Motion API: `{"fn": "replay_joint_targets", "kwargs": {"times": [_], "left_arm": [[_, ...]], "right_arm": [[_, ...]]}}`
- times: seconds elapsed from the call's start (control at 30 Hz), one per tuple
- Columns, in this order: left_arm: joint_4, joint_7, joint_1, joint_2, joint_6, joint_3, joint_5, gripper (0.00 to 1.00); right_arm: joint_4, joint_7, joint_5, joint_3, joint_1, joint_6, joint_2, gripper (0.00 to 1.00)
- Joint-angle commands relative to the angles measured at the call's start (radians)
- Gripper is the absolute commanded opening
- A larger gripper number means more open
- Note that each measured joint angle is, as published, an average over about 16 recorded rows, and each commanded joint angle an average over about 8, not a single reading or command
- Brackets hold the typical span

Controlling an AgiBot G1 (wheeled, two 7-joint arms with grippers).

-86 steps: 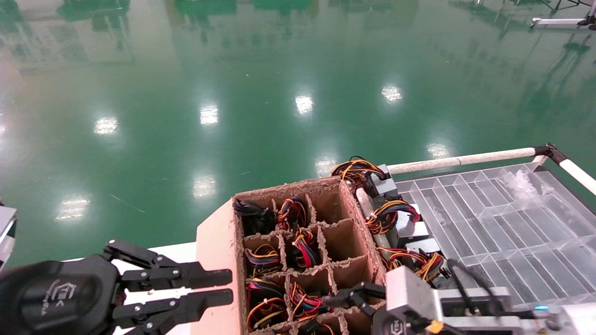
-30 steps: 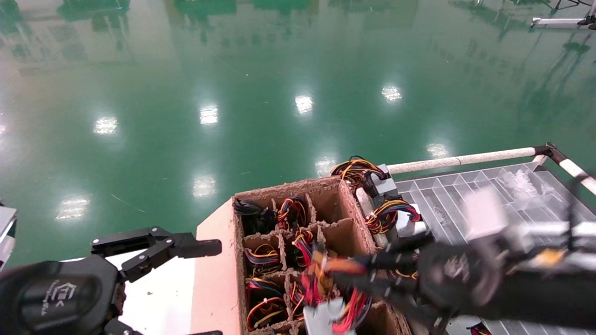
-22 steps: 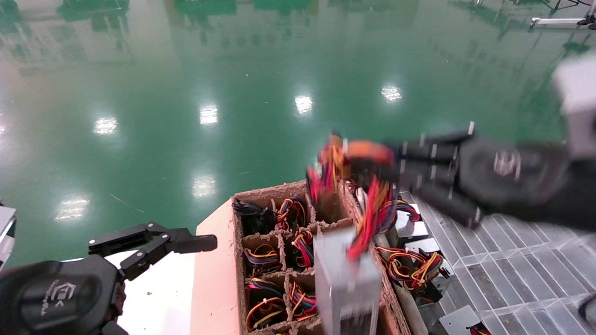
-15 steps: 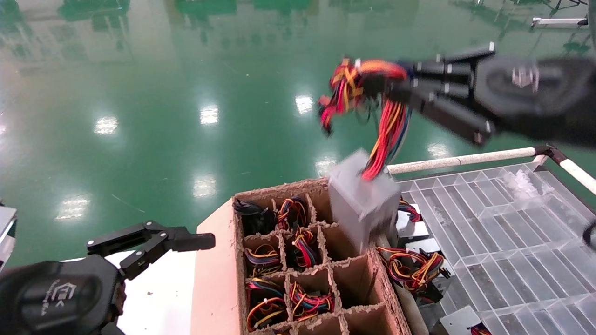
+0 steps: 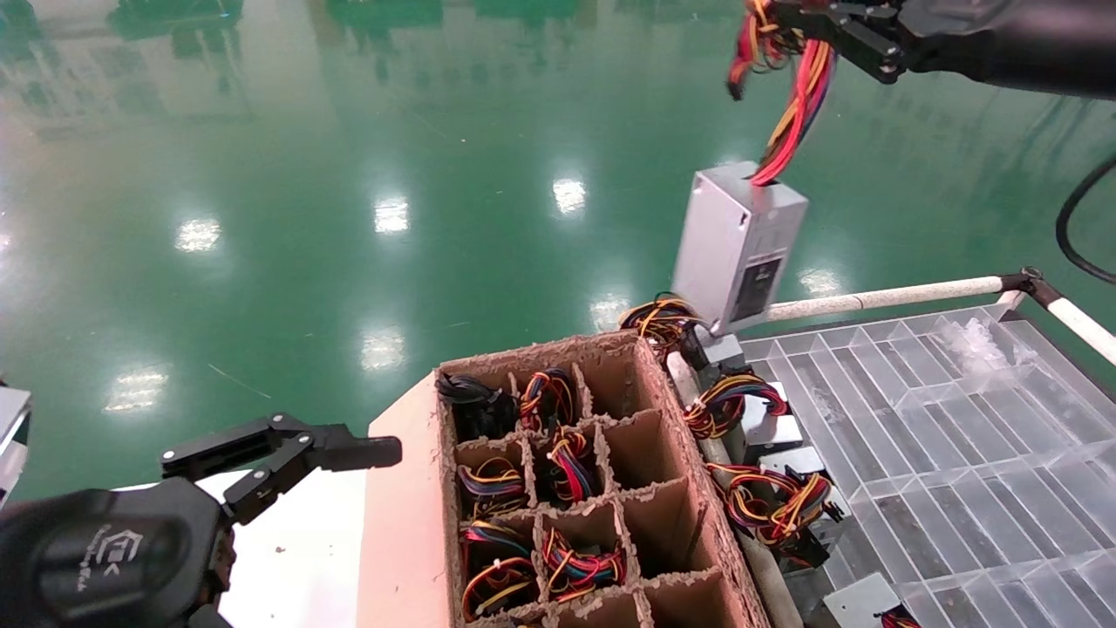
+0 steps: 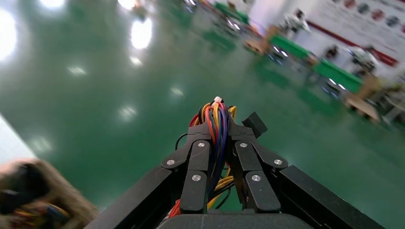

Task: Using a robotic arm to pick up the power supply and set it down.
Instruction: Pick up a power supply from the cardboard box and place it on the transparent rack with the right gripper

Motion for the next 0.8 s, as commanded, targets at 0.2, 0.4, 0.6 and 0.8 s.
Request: {"fn": "replay_joint_targets", "kwargs": {"times": [0.2, 0.4, 0.6, 0.8], "left_arm": [[0.000, 0.000, 0.000, 0.000, 0.000, 0.000, 0.000, 1.00], [0.000, 0.000, 0.000, 0.000, 0.000, 0.000, 0.000, 1.00], [0.000, 0.000, 0.000, 0.000, 0.000, 0.000, 0.000, 1.00], [0.000, 0.000, 0.000, 0.000, 0.000, 0.000, 0.000, 1.00]], "right_arm": [[-0.163, -0.079, -0.060, -0.023, 0.054, 0.130, -0.035, 0.00], [-0.260, -0.114, -0.051, -0.012, 0.037, 0.227, -0.035, 0.00], [-0.310, -0.137, -0.030, 0.003, -0.015, 0.277, -0.039, 0.00], [-0.326, -0.152, -0.006, 0.019, -0.065, 0.292, -0.044, 0.00]]}}
